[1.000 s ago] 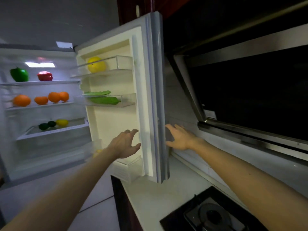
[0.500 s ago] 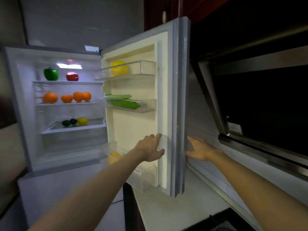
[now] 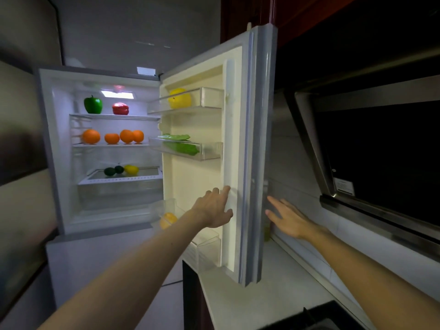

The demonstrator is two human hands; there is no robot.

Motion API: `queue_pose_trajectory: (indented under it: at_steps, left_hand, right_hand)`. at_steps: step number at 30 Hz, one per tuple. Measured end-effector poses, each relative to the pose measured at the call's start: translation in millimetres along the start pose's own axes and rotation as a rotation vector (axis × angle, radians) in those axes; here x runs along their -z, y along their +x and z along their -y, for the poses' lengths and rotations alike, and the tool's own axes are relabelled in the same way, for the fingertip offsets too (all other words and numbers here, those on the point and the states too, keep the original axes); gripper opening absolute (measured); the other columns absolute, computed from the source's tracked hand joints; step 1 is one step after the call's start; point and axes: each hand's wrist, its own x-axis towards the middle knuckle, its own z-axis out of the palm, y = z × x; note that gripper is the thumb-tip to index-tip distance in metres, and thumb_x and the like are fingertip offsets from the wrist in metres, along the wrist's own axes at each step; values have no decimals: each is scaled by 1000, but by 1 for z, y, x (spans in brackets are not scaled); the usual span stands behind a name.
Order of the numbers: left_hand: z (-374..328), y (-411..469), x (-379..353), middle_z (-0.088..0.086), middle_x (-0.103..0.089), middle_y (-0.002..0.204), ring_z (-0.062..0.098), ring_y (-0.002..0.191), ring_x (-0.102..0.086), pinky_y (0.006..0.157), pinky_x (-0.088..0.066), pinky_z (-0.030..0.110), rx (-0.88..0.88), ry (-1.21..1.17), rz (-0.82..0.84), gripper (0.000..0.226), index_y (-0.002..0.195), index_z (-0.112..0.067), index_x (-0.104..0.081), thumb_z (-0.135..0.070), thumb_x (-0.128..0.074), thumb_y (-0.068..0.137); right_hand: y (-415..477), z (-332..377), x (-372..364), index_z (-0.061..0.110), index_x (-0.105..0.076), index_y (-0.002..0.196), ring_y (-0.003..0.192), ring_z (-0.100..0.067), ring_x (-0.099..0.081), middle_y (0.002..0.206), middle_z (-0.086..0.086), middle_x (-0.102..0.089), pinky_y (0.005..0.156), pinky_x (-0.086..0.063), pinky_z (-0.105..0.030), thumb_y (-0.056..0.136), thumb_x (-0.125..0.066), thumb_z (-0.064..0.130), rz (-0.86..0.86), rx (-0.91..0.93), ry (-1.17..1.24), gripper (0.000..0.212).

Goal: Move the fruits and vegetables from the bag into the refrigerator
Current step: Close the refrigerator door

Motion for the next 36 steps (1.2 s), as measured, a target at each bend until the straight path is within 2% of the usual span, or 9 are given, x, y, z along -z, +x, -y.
queue_pose_trajectory:
  at_steps: [5,9,11,16,19,24,27,31,36]
  left_hand:
    - [16,-25,12,17,-47,130,36,114,-48,93,-46,48,36,12,-19,65,144,-16,-19,-41,-48,92]
    - [33,-44,30,16,-47,130,35,116,-48,93,-45,48,73,24,-44,65,146,-19,-18,-43,-47,92]
    - [42,-53,39,16,-48,128,36,116,-48,93,-45,47,93,25,-71,63,145,-21,-20,-43,-46,92]
    - [64,-76,51,17,-51,126,35,115,-50,95,-43,49,156,-79,-133,51,141,-22,-27,-51,-26,99]
    - [79,-98,56,17,-51,131,33,118,-50,97,-42,48,175,-124,-158,55,140,-21,-29,-54,-20,98]
    - [102,-129,66,18,-52,131,32,117,-52,97,-43,49,208,-151,-201,66,141,-19,-28,-60,-16,91]
    - [118,-140,71,19,-45,141,32,126,-47,103,-40,47,237,-154,-234,66,146,-17,-23,-58,-23,94]
    - [139,-153,74,16,-25,156,27,141,-31,113,-28,39,269,-163,-279,71,151,-6,-11,-48,-34,99]
    - [178,-173,74,13,-17,159,26,143,-26,115,-26,36,309,-211,-341,95,152,-8,-1,-69,-28,84]
  right_hand:
    - [-5,12,-4,33,-5,153,148,-24,-10,161,-6,-10,118,-17,-45,101,-29,47,12,70,24,58]
    - [-8,30,-8,38,-6,152,139,-25,-32,154,-7,-26,112,-33,-41,102,-29,45,-12,140,13,56]
    - [-6,40,-8,41,-6,151,138,-26,-33,154,-8,-26,112,-33,-43,101,-29,45,-12,168,11,55]
    - [0,69,-15,42,-8,151,138,-24,-34,153,-5,-29,113,-31,-46,99,-21,53,-18,240,38,54]
    - [3,95,-23,47,-9,148,136,-24,-38,151,-8,-33,111,-34,-47,94,-17,59,-21,306,70,56]
    - [12,138,-37,55,-6,144,135,-27,-39,151,-7,-31,108,-38,-47,100,-21,52,-13,434,64,48]
    - [16,165,-49,56,-8,143,120,-27,-50,135,-11,-43,99,-44,-40,101,-25,47,-1,516,68,47]
    - [27,196,-71,60,-8,141,110,-27,-53,116,-7,-46,99,-46,-47,99,-28,50,9,598,82,48]
    - [45,236,-97,53,-9,146,121,-26,-48,127,-6,-45,104,-41,-44,99,-32,47,16,653,71,52]
